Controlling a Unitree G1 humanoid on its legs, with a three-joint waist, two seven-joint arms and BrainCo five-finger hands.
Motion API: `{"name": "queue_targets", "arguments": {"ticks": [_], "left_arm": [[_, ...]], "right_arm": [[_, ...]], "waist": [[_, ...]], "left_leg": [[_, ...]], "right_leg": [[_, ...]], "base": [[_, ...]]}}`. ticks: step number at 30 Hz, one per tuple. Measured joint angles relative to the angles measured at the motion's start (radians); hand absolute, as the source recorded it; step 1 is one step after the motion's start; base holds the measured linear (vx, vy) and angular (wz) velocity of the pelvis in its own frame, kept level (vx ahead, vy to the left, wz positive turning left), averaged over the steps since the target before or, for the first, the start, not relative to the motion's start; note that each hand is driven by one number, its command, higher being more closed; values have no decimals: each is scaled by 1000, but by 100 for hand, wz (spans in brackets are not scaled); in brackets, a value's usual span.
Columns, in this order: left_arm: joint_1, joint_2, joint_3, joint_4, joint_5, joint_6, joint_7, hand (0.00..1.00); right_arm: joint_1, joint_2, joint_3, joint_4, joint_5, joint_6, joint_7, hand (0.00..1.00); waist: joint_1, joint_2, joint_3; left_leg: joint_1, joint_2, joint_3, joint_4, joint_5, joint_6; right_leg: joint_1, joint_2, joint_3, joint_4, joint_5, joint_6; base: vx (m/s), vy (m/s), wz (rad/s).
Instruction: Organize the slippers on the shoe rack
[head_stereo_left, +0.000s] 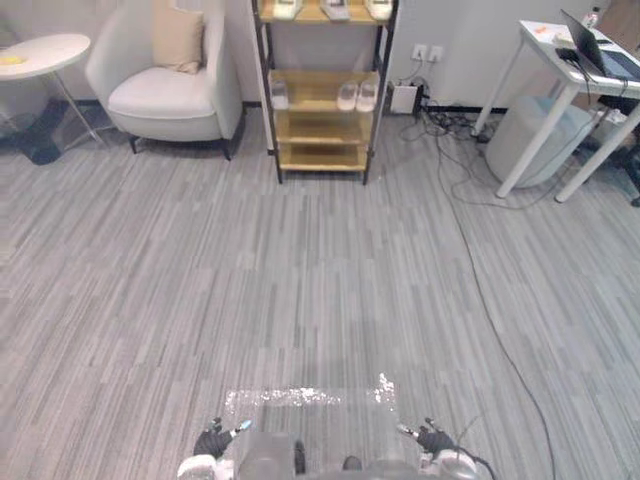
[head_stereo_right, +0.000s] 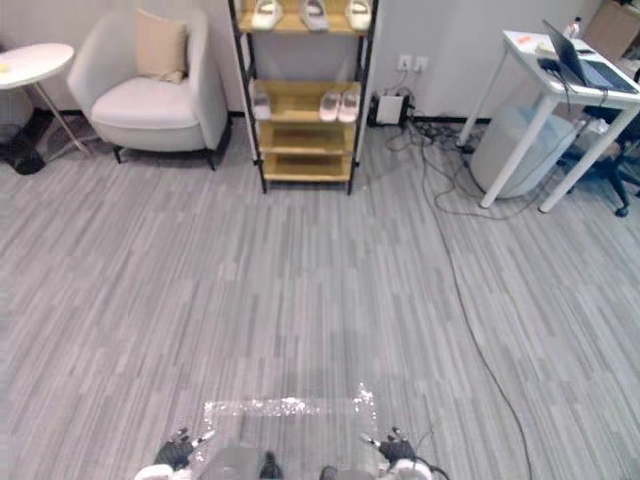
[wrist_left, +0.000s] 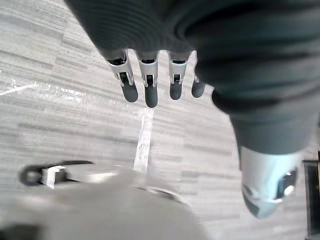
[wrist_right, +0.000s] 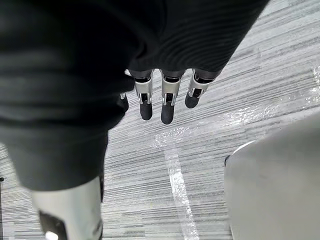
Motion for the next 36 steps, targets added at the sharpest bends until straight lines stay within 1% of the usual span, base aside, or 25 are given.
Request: {"name": "queue_targets", "arguments": {"ticks": [2, 4, 5, 6, 7, 9, 10, 12, 13, 14, 16, 18, 20, 21, 23, 24, 25, 27, 28, 29, 30, 31, 32, 34, 36], "left_arm": [[2, -5, 4, 0, -17, -1, 1, 0], [0, -23, 5, 0, -23, -2, 1, 0], [2, -24, 7, 4, -24, -2, 0, 0], [-1, -17, 8, 4, -24, -5, 0, 0], [-7, -3, 8, 4, -24, -10, 0, 0], [-21, -1, 16, 18, -23, -8, 1, 0], [-20, -2, 15, 23, -23, -8, 1, 0], [-9, -2, 13, 25, -23, -3, 0, 0], [-9, 3, 10, 25, -23, 1, 1, 0], [-10, 8, 4, 25, -23, 2, 1, 0], [-19, 11, -24, 26, -24, 8, 0, 0], [-33, 9, -32, 26, -24, 9, -1, 0], [-48, 3, -39, 24, -24, 9, -2, 0], [-54, -5, -46, 25, -24, 10, -1, 0], [-58, -16, -47, 24, -23, 10, -1, 0], [-57, -23, -45, 24, -23, 10, -1, 0], [-70, -39, -38, 41, -22, 11, 1, 0], [-74, -64, -30, 40, -22, 9, -2, 0], [-75, -71, -28, 40, -21, 6, -1, 0], [-77, -82, -10, 44, -21, 5, -1, 0], [-80, -102, 19, 43, -21, 9, -2, 0], [-78, -109, 29, 33, -19, 11, -4, 0], [-76, -109, 54, 15, -18, 10, -3, 0], [-76, -105, 55, -14, -14, 8, -2, 0], [-73, -97, 54, -27, -18, -2, -2, 0]], "right_arm": [[-10, 0, 1, 0, 0, 3, -2, 0], [-19, -10, 5, -1, 0, 2, -8, 0], [-21, -18, 7, 0, 1, 3, -9, 0], [-23, -11, 10, 1, 1, 3, -10, 0], [-23, 5, 13, 0, 1, 2, -8, 0], [-33, 17, 10, -2, 0, 2, -7, 0], [-34, 25, 10, -1, -2, 2, -5, 0], [-35, 37, 11, -4, -3, 1, 7, 0], [-34, 43, 10, -7, -3, 0, 12, 0], [-35, 43, 10, -12, -4, -2, 13, 0], [-29, 28, 5, -43, -5, -6, 13, 0], [-38, 20, 5, -45, -10, -8, 13, 0], [-47, 19, 5, -51, -13, -13, 13, 0], [-53, 17, 4, -52, -13, -16, 12, 0], [-51, 14, 6, -45, -13, -16, 12, 0], [-34, 14, 6, -41, -13, -14, 12, 0], [-26, 1, 2, -42, -12, -14, 16, 0], [-43, -30, -1, -38, -14, -11, 15, 0], [-43, -32, -1, -38, -14, -11, 15, 0], [-42, -26, -10, -37, -14, -9, 16, 0], [-36, -26, -5, -42, -14, -6, 15, 0], [-32, -26, 0, -45, -14, -6, 14, 0], [-30, -24, 3, -47, -13, -5, 10, 0], [-32, -10, 3, -44, -11, -4, 8, 0], [-35, 0, 3, -40, -1, 2, 7, 0]], "waist": [[5, 3, 2], [20, 34, 2], [29, 43, 1], [45, 25, 1], [45, -1, -4], [47, -13, -2], [50, -15, -2], [53, -17, -2], [47, -24, 0], [43, -27, 1], [19, -12, 4], [-5, -5, 8], [-15, 3, 13], [-22, 3, 13], [-22, -5, 12], [-25, -24, 4], [-35, -11, 2], [-50, 51, -7], [-52, 60, -7], [-52, 79, -2], [-53, 81, 1], [-52, 81, 3], [-40, 82, 13], [-24, 62, 28], [-1, 49, 34]], "left_leg": [[-2, -14, -9, -199, 29, -27], [8, -17, -68, -467, 138, -79], [20, -16, -61, -473, 197, -74], [17, -36, -49, -463, 214, -44], [-4, -64, -38, -432, 179, 1], [15, -94, -25, -417, 143, 29], [63, -105, -8, -425, 124, 51], [160, -116, 5, -457, 85, 60], [234, -129, -3, -489, 56, 65], [273, -136, -8, -507, 47, 65], [427, -131, -35, -575, 27, 71], [496, -100, -56, -606, 25, 72], [529, -61, -61, -606, 25, 72], [552, -37, -64, -608, 24, 71], [584, -30, -66, -609, 10, 47], [626, -43, -86, -609, -23, -5], [672, -31, -118, -608, -61, -31], [640, 25, -154, -513, -61, -31], [630, 38, -163, -478, -59, -34], [573, 70, -186, -309, -32, -69], [490, 88, -198, -99, 52, -66], [455, 98, -197, -12, 104, -64], [357, 142, -174, 202, 141, -78], [251, 163, -107, 318, 57, -63], [150, 135, -46, 220, -22, -22]], "right_leg": [[4, -27, 29, -10, -15, 25], [22, -34, 67, -53, -33, 57], [33, -39, 82, -65, -39, 70], [45, -54, 96, -79, -41, 78], [33, -75, 110, -41, -38, 88], [-1, -99, 120, 75, -33, 109], [-24, -108, 145, 195, -17, 159], [-89, -110, 165, 431, 61, 306], [-150, -123, 149, 620, 113, 321], [-178, -136, 117, 704, 111, 305], [-258, -191, -101, 857, 17, 145], [-310, -175, -219, 753, -41, 87], [-372, -119, -254, 549, -39, 76], [-407, -76, -245, 372, 14, 77], [-412, -29, -188, 104, 169, 78], [-409, -20, -146, -10, 305, 70], [-412, -7, -127, 48, 374, 20], [-404, 28, -166, 93, 305, -2], [-390, 37, -174, 88, 294, -9], [-344, 67, -191, 73, 259, -22], [-290, 86, -200, 51, 231, -27], [-264, 90, -197, 34, 223, -29], [-181, 109, -196, -6, 194, -47], [-87, 108, -192, -38, 165, -51], [-11, 100, -180, -84, 145, -26]], "base": [[218, 192, -46], [332, 291, -50], [429, 354, -44], [482, 315, -25], [600, 322, -11], [532, 239, 4], [470, 198, -12], [508, 174, -24], [457, 129, -14], [454, 92, -4], [458, 41, 23], [485, -42, 48], [530, -106, 34], [492, -129, 24], [525, -175, 30], [684, -272, 40], [680, -264, 26], [464, -202, 24], [507, -246, 29], [489, -238, 16], [473, -222, 17], [435, -157, 19], [412, -121, 14], [383, -124, 8], [349, -91, -12]]}}
